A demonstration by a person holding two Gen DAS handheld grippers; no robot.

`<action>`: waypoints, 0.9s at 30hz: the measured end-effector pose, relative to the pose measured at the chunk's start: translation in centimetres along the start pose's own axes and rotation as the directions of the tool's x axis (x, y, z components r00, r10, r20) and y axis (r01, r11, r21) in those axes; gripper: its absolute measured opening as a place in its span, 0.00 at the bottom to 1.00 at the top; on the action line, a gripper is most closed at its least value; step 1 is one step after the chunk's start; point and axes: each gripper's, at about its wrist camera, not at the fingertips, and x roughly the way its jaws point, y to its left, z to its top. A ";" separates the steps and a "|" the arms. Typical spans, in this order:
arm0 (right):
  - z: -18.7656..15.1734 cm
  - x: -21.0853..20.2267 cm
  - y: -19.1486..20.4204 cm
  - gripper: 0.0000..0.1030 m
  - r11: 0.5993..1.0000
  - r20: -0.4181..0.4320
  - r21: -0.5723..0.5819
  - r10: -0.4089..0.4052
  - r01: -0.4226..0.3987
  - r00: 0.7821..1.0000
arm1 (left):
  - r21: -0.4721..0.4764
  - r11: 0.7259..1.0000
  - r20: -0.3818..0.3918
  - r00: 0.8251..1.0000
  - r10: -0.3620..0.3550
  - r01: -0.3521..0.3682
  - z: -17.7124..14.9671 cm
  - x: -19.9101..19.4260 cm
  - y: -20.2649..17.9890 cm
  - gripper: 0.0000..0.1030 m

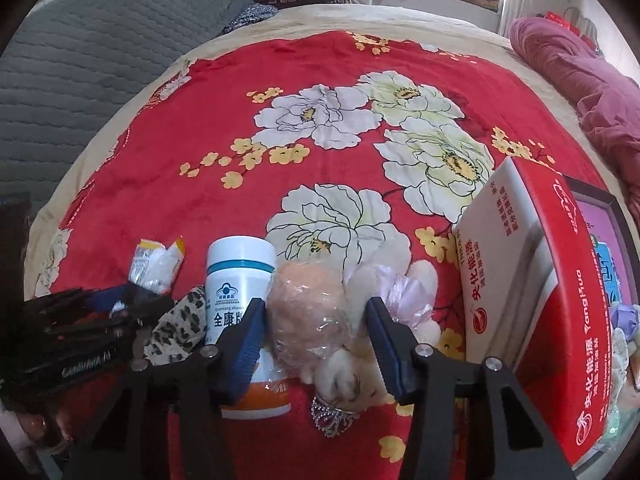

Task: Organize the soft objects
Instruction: 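Close left gripper on the snack bag while right gripper grasps the bagged plush, then lift and carry the snack bag with left while right carries bagged plush to tray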

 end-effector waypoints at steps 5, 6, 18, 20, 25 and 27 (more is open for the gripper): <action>-0.2 -1.4 -0.3 0.42 1.000 0.022 0.015 0.015 -0.016 1.000 | -0.017 1.000 0.016 1.000 -0.019 0.019 -0.1 -0.9 0.2 0.42; -0.1 -1.8 -0.4 0.42 1.000 0.030 0.017 0.015 -0.016 0.999 | -0.019 1.000 0.021 1.000 -0.020 0.021 -0.1 -1.2 0.2 0.42; -0.4 -2.6 -0.8 0.41 0.999 0.056 0.022 0.045 -0.046 0.997 | -0.005 0.999 0.077 0.996 -0.044 0.045 -0.3 -5.2 -0.9 0.42; -0.3 -3.4 -1.0 0.41 0.998 0.073 0.026 0.048 -0.050 0.996 | 0.002 0.999 0.091 0.995 -0.048 0.048 -0.2 -6.0 -1.3 0.42; 0.1 -5.6 -1.4 0.41 0.998 0.114 0.029 0.050 -0.053 0.992 | 0.033 0.998 0.121 0.991 -0.057 0.053 0.1 -7.9 -2.9 0.42; 0.1 -6.7 -1.7 0.41 0.998 0.134 0.033 0.049 -0.054 0.990 | 0.044 0.998 0.134 0.989 -0.059 0.054 0.2 -8.5 -3.5 0.42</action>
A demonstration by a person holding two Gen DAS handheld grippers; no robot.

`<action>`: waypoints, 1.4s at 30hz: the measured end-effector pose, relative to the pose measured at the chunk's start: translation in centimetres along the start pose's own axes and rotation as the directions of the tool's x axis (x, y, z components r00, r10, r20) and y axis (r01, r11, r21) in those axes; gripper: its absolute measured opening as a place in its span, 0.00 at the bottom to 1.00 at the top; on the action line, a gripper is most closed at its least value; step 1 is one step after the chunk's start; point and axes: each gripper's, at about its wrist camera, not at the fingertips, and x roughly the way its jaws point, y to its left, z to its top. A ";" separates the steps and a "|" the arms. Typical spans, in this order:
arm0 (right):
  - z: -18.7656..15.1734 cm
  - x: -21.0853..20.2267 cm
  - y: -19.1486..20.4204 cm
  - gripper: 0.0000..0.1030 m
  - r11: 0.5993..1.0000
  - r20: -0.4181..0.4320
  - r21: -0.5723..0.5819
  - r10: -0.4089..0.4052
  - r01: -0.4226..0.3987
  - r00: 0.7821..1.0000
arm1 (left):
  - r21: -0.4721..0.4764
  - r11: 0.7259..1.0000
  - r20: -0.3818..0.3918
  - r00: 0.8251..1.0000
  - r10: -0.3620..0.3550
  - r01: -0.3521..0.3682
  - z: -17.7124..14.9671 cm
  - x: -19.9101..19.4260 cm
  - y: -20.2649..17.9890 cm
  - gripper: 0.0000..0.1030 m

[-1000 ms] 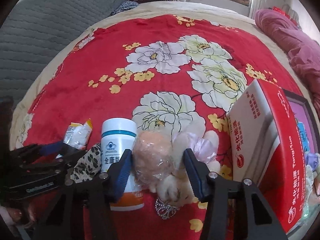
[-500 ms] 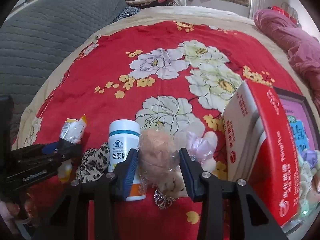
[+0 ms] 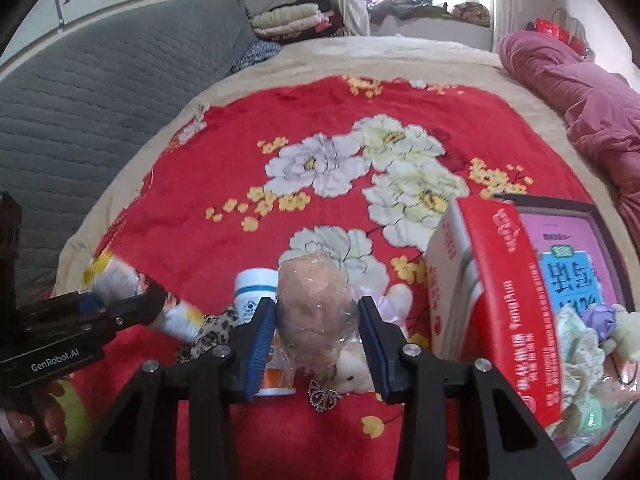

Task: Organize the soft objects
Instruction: 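Lift and carry the snack bag with left while right carries bagged plush to tray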

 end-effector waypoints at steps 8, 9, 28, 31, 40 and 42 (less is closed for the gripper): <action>0.5 -3.1 -1.6 0.41 1.000 0.050 0.025 -0.009 0.008 0.999 | 0.057 0.998 0.027 1.000 0.004 -0.005 0.6 -1.1 -3.0 0.42; 0.5 -3.2 -1.8 0.41 1.000 0.052 0.028 -0.012 0.010 0.999 | 0.061 0.998 0.026 1.000 0.014 -0.015 0.6 -0.9 -3.1 0.41; 0.2 -4.3 -2.1 0.41 0.999 0.074 0.043 0.024 -0.027 0.997 | 0.029 0.999 0.069 0.997 -0.037 0.035 1.3 -3.8 -2.4 0.40; 0.2 -4.6 -2.2 0.41 0.998 0.081 0.047 0.028 -0.032 0.996 | 0.036 0.999 0.075 0.996 -0.038 0.036 1.6 -4.5 -2.6 0.40; 0.3 -8.2 -3.9 0.41 0.997 0.142 0.072 -0.002 -0.008 0.990 | 0.124 0.990 0.083 0.993 -0.085 0.074 2.0 -5.6 -7.1 0.40; 0.2 -9.2 -4.8 0.41 0.996 0.157 0.088 -0.022 0.009 0.987 | 0.150 0.985 0.079 0.992 -0.099 0.086 2.1 -5.7 -8.3 0.40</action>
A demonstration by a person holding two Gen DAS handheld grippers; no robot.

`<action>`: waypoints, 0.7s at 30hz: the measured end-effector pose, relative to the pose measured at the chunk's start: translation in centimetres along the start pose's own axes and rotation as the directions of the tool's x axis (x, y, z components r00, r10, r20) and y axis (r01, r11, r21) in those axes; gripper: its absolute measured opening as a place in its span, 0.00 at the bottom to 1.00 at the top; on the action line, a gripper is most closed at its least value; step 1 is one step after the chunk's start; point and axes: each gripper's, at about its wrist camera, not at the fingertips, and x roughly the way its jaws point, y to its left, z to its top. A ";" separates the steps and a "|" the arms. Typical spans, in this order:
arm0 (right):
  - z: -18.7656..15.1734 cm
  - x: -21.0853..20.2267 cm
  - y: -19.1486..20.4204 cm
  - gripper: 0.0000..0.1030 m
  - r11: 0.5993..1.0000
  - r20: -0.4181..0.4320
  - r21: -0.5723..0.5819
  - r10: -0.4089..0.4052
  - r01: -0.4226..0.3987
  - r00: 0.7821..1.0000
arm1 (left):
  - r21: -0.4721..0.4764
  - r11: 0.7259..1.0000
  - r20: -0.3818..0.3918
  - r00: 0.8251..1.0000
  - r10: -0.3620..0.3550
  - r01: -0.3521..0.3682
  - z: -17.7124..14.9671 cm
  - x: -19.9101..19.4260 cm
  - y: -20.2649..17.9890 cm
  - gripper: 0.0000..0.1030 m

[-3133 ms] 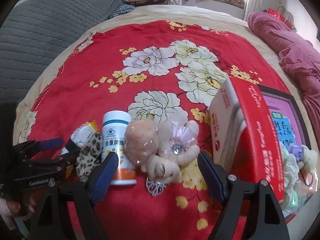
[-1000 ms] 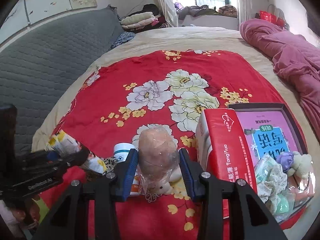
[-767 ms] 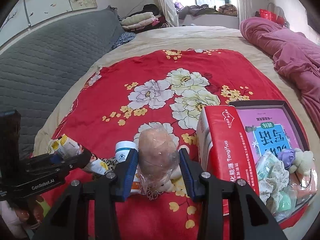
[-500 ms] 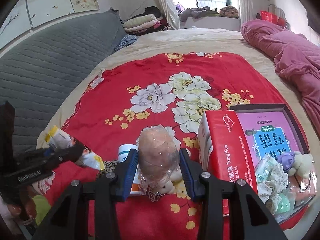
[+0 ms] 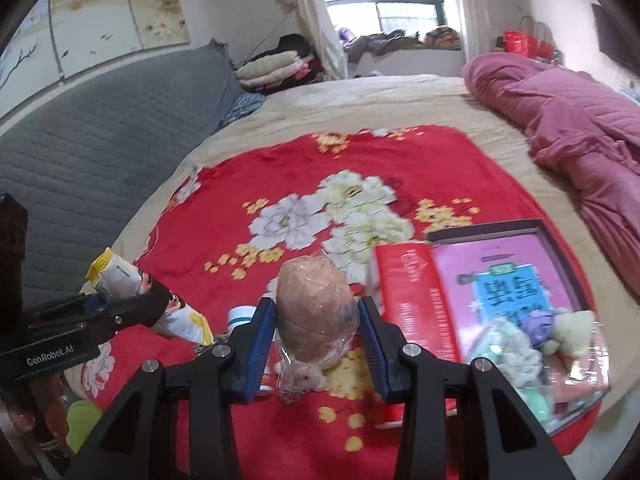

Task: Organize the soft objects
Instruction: 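Lift and carry the snack bag with left while right carries bagged plush to tray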

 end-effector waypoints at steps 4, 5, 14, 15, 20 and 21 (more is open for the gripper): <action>0.1 -2.2 -2.7 0.41 0.998 0.034 0.047 -0.039 0.038 0.999 | 0.052 0.998 -0.001 1.000 -0.030 0.030 0.5 0.3 -3.0 0.40; 0.1 -2.7 -3.6 0.41 0.997 0.041 0.062 -0.054 0.052 0.998 | 0.063 0.997 -0.006 0.999 -0.037 0.037 0.6 0.4 -3.7 0.40; -0.6 -7.3 -11.7 0.41 0.969 0.090 0.198 -0.167 0.147 0.982 | 0.161 0.981 -0.043 0.994 -0.104 0.109 0.9 1.9 -10.6 0.40; -0.7 -7.8 -12.6 0.41 0.966 0.087 0.206 -0.178 0.158 0.980 | 0.177 0.977 -0.049 0.993 -0.109 0.116 0.9 2.1 -11.5 0.40; -1.5 -9.3 -15.5 0.41 0.952 0.082 0.231 -0.224 0.201 0.971 | 0.236 0.961 -0.078 0.988 -0.133 0.147 0.8 3.2 -15.3 0.40; -1.7 -9.4 -15.9 0.41 0.949 0.080 0.237 -0.232 0.208 0.969 | 0.247 0.957 -0.087 0.987 -0.134 0.152 0.8 3.5 -15.9 0.40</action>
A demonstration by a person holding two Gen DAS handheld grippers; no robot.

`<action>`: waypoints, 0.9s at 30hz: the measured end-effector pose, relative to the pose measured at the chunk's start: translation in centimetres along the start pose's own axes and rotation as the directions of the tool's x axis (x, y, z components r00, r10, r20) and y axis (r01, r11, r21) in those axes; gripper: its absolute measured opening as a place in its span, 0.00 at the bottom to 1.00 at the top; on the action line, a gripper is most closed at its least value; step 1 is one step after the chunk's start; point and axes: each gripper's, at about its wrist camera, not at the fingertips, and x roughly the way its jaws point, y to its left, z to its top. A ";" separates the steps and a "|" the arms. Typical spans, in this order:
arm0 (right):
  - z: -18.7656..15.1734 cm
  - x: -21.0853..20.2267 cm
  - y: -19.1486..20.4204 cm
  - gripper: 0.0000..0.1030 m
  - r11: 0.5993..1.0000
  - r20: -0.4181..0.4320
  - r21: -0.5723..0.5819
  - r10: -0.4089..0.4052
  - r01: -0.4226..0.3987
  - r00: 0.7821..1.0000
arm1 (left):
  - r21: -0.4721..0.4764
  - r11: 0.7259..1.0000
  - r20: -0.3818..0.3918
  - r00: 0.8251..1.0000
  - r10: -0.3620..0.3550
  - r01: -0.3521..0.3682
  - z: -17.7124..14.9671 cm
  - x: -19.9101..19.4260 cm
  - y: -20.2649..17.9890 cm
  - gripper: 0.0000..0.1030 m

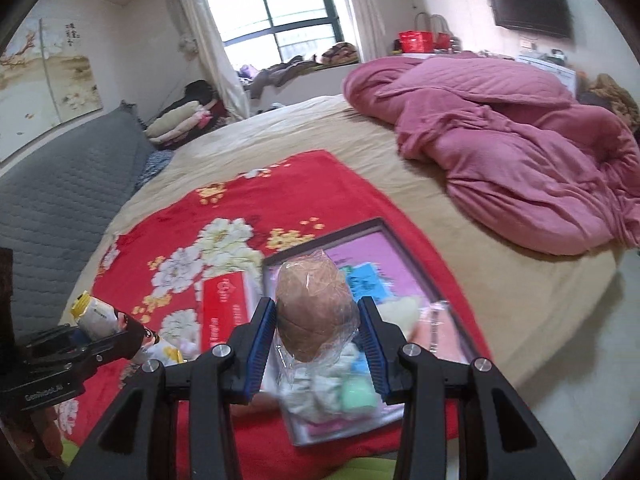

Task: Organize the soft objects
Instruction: 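Lift and carry the snack bag with left while right carries bagged plush to tray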

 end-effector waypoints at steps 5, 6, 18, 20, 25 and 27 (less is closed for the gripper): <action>-0.6 0.3 -2.2 0.41 0.999 -0.016 0.039 -0.009 0.010 1.000 | 0.061 0.998 -0.056 0.998 -0.023 0.027 0.4 2.5 -3.3 0.40; -0.7 0.4 -2.5 0.41 0.999 -0.019 0.044 -0.008 0.009 1.000 | 0.070 0.997 -0.068 0.997 -0.024 0.029 0.4 3.0 -3.7 0.40; -2.1 2.5 -4.3 0.41 0.998 -0.063 0.060 -0.005 0.008 0.998 | 0.141 0.989 -0.172 0.985 -0.018 0.043 1.0 8.9 -7.4 0.40; -2.3 2.8 -4.5 0.41 0.998 -0.070 0.060 -0.008 0.012 0.998 | 0.144 0.989 -0.178 0.984 -0.015 0.041 1.2 9.5 -7.8 0.40; -2.9 4.0 -5.1 0.41 0.998 -0.098 0.063 -0.004 0.011 0.995 | 0.164 0.986 -0.186 0.982 -0.001 0.032 1.3 10.9 -8.3 0.40; -3.1 4.6 -5.5 0.41 0.997 -0.114 0.070 -0.005 0.013 0.994 | 0.160 0.986 -0.204 0.979 -0.004 0.037 1.3 11.8 -8.4 0.40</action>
